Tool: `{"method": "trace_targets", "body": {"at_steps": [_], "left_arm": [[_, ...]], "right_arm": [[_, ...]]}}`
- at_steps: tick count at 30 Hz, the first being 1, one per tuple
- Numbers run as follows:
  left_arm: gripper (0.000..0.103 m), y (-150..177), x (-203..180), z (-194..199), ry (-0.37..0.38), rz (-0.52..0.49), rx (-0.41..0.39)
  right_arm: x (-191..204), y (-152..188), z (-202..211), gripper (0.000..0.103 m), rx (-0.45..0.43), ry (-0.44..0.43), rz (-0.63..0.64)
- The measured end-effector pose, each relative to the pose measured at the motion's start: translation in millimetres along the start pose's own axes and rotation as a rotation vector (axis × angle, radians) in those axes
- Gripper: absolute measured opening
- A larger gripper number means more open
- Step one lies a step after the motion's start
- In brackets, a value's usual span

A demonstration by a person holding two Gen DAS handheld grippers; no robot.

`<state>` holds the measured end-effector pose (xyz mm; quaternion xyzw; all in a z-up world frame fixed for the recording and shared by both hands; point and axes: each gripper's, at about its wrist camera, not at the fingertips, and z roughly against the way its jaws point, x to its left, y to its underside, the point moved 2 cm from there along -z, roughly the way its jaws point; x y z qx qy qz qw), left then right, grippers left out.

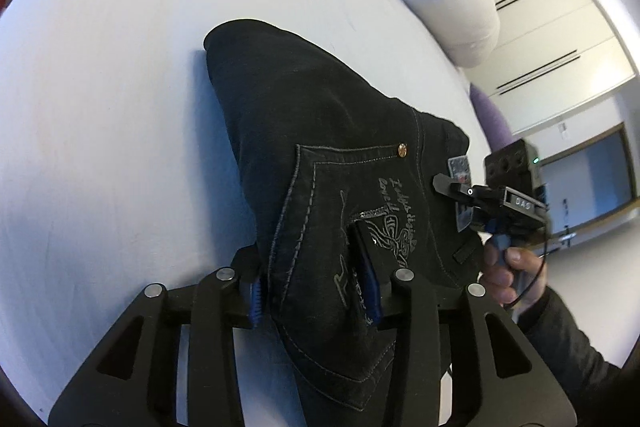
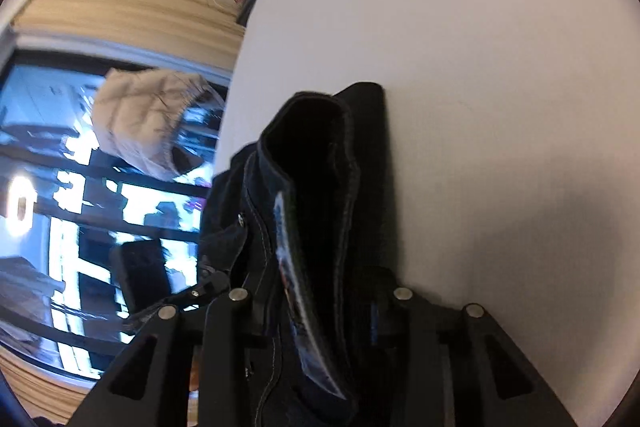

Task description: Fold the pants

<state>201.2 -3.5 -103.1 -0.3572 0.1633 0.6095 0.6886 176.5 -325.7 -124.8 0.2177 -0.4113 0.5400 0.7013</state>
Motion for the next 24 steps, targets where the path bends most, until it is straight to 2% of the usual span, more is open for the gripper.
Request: {"method": "trace_targets", "body": {"at_steps": [2,4,6,7,9,13,14,15,17,18,20,23,24], "left_arm": [[0.04,0,-3,4,-0.014,-0.011,-0.013],[0.046,-1,-6,17,-0.067,-0.034,-0.041],[0.066,4,-24,37,-0.131,-0.101,-0.112],[0.072,4,-33,50,-0.162,-0.137,-0.154],[0.09,15,-64,75,-0.242,-0.218,-0.267],[0.099,52,-121,127,-0.428,-0.351,-0.474],[0.103,64,-136,140,-0.48,-0.377,-0.528],[0.103,68,-155,152,-0.538,-0.394,-0.584],[0.103,87,-186,170,-0.632,-0.407,-0.683],[0.103,101,-203,183,-0.669,-0.419,-0.738],[0.103,128,-226,212,-0.744,-0.446,-0.82],[0.103,157,-253,237,-0.777,-0.484,-0.869],[0.103,173,-265,243,-0.832,-0.496,-0.901]], "right_arm": [[0,1,3,0.04,-0.025,-0.013,-0.011],[7,6,14,0.06,-0.06,0.011,0.007],[23,16,34,0.063,-0.124,0.065,0.069],[29,19,41,0.064,-0.143,0.086,0.095],[45,33,65,0.072,-0.199,0.12,0.15],[86,65,108,0.08,-0.346,0.214,0.269],[100,77,118,0.082,-0.393,0.261,0.312],[114,89,128,0.085,-0.444,0.307,0.355],[141,112,147,0.092,-0.546,0.354,0.435],[157,125,156,0.101,-0.601,0.364,0.469],[185,150,176,0.103,-0.717,0.387,0.536],[221,190,204,0.103,-0.865,0.416,0.646],[234,202,209,0.103,-0.91,0.451,0.675]]}}
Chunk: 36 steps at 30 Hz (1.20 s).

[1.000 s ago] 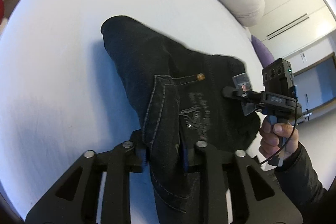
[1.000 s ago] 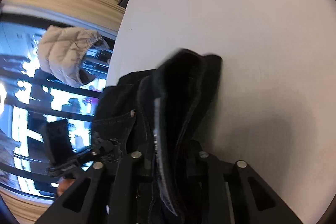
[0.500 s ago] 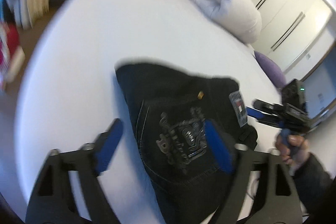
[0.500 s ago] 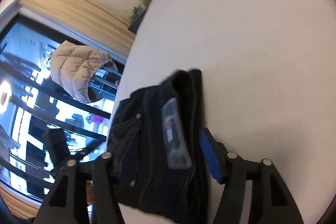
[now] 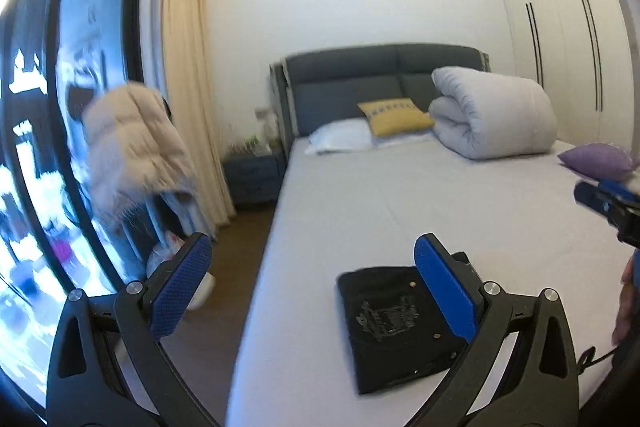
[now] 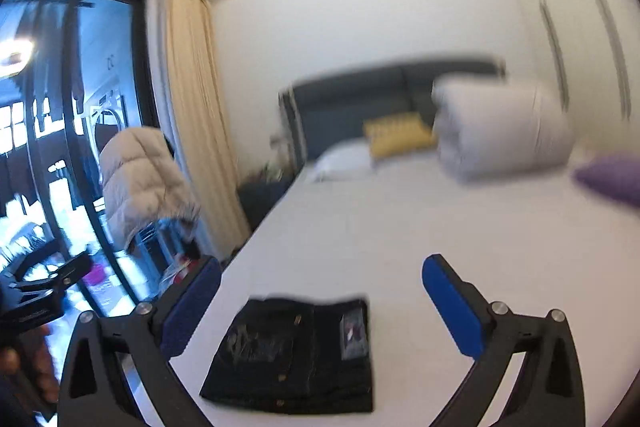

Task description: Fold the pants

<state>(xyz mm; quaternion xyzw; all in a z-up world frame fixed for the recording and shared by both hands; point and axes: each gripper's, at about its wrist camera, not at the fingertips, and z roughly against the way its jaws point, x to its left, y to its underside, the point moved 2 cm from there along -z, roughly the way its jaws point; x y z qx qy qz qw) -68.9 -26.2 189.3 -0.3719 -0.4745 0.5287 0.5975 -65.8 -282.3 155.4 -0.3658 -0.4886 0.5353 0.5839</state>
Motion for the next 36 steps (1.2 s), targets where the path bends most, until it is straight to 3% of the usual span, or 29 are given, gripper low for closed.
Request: {"method": "trace_targets", "body": {"at_steps": [2,3,7,11,16,21,26,36], "left_arm": [[0.103,-1,-4,27,-0.089,-0.041,-0.03],[0.103,-2,-6,40,-0.093,-0.051,-0.025],[0.103,1,-5,57,-0.011,0.001,0.112],[0.103,15,-6,62,0.017,0.037,0.229],[0.103,38,-8,48,0.079,0.082,0.381],[0.103,65,-15,9,0.135,0.154,0.507],[0.103,77,-21,-11,0.122,0.15,0.536],[0.103,80,-25,-31,0.122,0.134,0.552]], "right_arm": [[19,-10,19,0.103,-0.031,0.064,0.057],[22,-12,28,0.103,-0.031,0.073,0.07],[42,-19,47,0.103,0.069,0.057,0.096],[43,-18,54,0.103,0.164,0.103,0.063],[41,-9,64,0.103,0.263,0.126,-0.009],[44,9,54,0.103,0.345,0.117,-0.047],[50,24,45,0.103,0.404,0.103,-0.048],[61,30,36,0.103,0.437,0.094,-0.011]]}}
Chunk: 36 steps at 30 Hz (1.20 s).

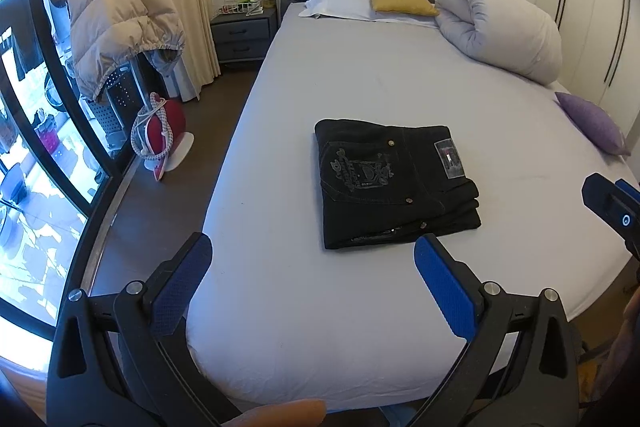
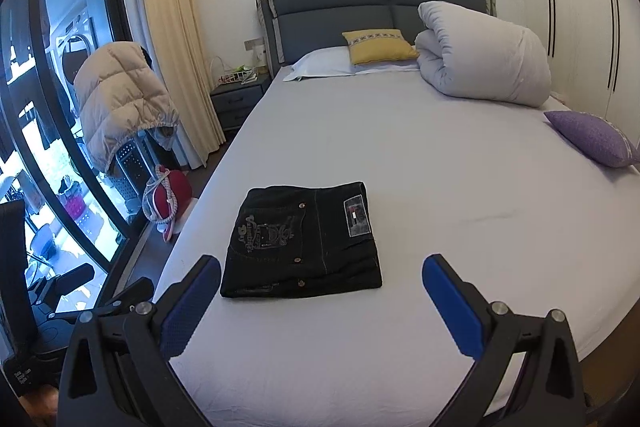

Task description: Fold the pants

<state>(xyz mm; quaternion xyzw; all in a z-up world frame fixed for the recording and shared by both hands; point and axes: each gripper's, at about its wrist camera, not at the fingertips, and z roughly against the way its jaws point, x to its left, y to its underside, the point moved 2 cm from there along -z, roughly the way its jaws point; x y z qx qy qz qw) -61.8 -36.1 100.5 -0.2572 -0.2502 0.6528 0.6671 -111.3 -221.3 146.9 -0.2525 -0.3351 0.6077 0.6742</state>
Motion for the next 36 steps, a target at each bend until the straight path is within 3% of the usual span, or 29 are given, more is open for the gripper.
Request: {"method": "trace_targets", "body": {"at_steps": [36], "left_arm": [[0.103,4,12,-17,0.001,0.035,0.033]], "right_arm": [[-1,6,-10,0.103,0.064,0.021,-0.002]]}}
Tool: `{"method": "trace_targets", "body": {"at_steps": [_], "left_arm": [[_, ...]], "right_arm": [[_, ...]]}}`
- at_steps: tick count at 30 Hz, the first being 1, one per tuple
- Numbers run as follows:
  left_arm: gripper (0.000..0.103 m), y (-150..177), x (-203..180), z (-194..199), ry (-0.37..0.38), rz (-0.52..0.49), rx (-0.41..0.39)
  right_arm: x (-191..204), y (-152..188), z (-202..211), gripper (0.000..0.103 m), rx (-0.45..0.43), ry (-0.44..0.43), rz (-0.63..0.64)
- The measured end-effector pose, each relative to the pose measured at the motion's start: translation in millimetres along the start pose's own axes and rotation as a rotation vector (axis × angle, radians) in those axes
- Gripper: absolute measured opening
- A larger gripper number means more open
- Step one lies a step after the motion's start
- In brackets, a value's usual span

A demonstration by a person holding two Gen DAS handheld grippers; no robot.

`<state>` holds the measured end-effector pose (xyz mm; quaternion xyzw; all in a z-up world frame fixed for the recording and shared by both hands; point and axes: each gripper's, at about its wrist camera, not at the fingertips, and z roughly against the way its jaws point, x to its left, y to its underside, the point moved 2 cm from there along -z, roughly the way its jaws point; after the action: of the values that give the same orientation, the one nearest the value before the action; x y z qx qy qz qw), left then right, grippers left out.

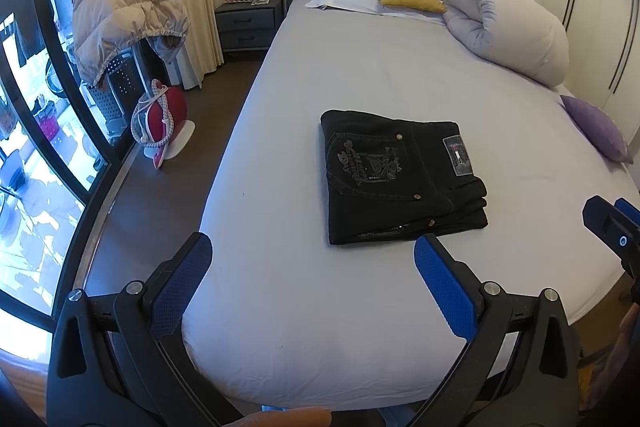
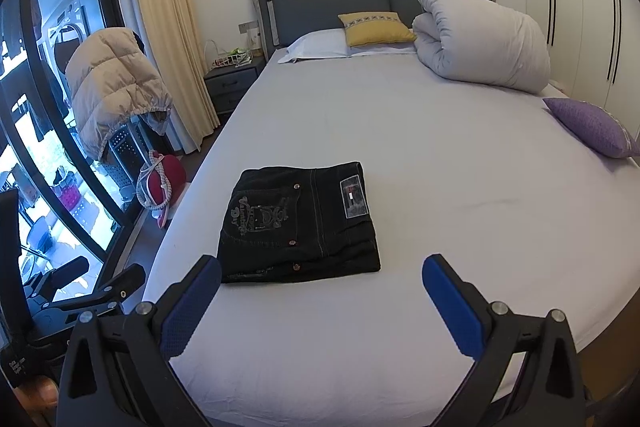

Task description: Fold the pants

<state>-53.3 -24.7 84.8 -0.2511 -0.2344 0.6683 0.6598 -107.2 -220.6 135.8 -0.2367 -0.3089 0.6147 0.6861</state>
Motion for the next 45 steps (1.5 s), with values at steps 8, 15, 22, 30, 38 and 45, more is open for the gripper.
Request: {"method": "trace_targets", "body": {"at_steps": [8,15,22,30,38,45], "left_arm": [[0.103,1,1,-4,0.0,0.004,0.007],[0.103,2,2,-8,-0.002,0.005,0.013],[0.103,3,1,-9,-0.003,0.003,0.016],[0.103,3,1,-10,-0.002,0.002,0.017],[0.103,3,1,-10,-0.002,0.002,0.017],[0.103,3,0,-11,-0.002,0.002,0.019]], "right_arm": [[1,-1,-3,0.103,0.012,-0.001,0.002],[0,0,-5,0.103,0.022,-0.001,-0.002],[-1,0,-7,0.103,0.026,0.0,-0.004],[-1,2,-9,0.103,0.029,-0.003,-0.004],[-1,3,-10,0.103,0.03,-0.004,-0.004],[-2,5,-10,0.103,0.033,-0.004,-0.005]]}}
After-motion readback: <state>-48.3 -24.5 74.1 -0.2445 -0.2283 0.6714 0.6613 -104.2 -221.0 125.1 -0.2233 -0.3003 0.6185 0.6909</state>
